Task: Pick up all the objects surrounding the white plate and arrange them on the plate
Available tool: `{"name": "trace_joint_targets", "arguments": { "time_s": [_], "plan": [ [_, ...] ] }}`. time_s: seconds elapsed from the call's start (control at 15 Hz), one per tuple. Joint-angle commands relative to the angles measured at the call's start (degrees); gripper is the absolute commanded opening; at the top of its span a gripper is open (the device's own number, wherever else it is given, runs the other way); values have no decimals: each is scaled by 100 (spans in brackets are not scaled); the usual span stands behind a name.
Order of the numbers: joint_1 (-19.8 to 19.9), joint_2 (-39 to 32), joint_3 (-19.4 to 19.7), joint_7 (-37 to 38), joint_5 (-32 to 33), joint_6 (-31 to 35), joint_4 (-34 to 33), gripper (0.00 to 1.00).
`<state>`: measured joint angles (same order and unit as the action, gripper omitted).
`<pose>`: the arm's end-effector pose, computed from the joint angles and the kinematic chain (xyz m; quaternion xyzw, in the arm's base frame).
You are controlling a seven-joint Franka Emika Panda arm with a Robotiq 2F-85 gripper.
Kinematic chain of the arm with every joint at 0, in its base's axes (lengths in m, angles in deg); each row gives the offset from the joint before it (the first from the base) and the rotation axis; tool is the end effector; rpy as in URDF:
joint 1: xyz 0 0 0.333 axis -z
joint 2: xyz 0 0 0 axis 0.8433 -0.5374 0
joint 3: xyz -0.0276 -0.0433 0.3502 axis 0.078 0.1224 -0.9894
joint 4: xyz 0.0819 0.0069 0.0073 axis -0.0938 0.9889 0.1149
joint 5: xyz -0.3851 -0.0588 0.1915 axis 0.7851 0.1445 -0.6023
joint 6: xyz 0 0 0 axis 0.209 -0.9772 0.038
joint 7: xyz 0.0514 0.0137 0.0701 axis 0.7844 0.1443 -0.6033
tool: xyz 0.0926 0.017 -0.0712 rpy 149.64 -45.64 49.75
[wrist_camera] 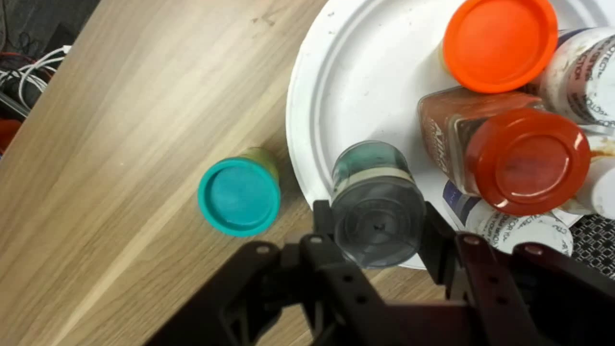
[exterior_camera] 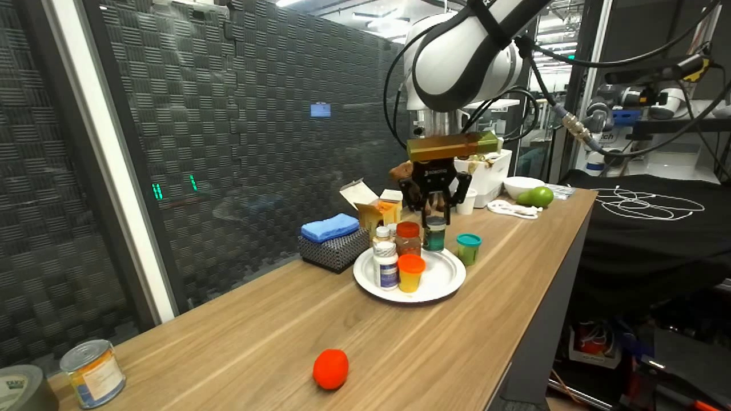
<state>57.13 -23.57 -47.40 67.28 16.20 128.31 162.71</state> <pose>0.6321 -0.0529 0.3192 0.9231 -0.3812 -0.0018 0.0500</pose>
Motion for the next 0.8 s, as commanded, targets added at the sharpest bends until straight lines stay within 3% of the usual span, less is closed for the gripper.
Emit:
{"name": "trace_joint_targets", "arguments": {
  "time_s": [0.0, 0.73],
  "plan": [
    [-27, -385, 30, 244, -270, -447, -642, 21],
    [-71, -1223, 41, 625, -516, -1160, -1913, 21]
  ]
}}
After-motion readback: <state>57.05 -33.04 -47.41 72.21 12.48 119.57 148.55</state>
